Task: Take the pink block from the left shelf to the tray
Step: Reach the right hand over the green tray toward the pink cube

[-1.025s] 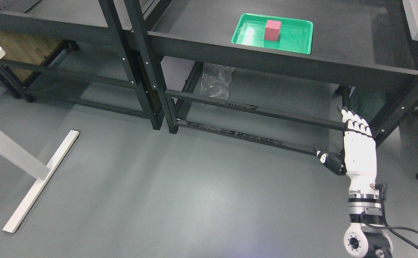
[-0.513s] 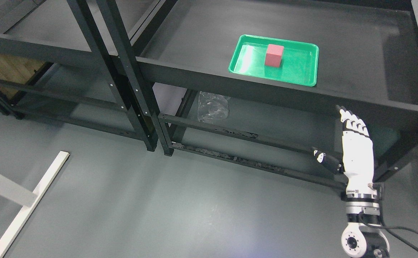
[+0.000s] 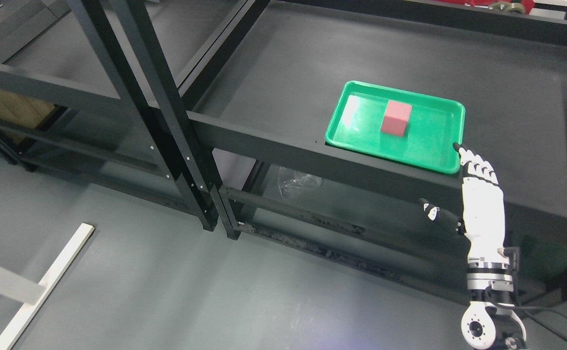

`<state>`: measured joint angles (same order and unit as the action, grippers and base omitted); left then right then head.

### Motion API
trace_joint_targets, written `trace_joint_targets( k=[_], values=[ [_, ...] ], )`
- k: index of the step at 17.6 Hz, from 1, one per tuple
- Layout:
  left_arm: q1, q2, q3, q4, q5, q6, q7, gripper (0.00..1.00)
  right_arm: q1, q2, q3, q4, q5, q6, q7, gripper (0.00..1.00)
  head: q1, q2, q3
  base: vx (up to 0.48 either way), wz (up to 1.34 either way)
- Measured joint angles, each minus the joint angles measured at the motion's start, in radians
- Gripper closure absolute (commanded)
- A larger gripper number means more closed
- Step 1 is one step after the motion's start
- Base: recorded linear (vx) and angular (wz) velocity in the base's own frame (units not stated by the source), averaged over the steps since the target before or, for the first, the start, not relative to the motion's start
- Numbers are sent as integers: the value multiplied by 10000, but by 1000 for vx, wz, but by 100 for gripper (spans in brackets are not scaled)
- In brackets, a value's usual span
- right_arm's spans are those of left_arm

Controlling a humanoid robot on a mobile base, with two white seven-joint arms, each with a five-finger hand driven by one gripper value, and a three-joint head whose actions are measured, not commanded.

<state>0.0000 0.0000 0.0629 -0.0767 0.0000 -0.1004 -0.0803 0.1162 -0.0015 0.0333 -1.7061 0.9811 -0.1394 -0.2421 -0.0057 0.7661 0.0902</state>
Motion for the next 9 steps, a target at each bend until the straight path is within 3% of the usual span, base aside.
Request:
trace_joint_targets(
  k=[9],
  values=[
    [0,0,0,0,0,0,0,0,16,6,150,45,-3,0,334,2,0,0,0,274,36]
  ],
)
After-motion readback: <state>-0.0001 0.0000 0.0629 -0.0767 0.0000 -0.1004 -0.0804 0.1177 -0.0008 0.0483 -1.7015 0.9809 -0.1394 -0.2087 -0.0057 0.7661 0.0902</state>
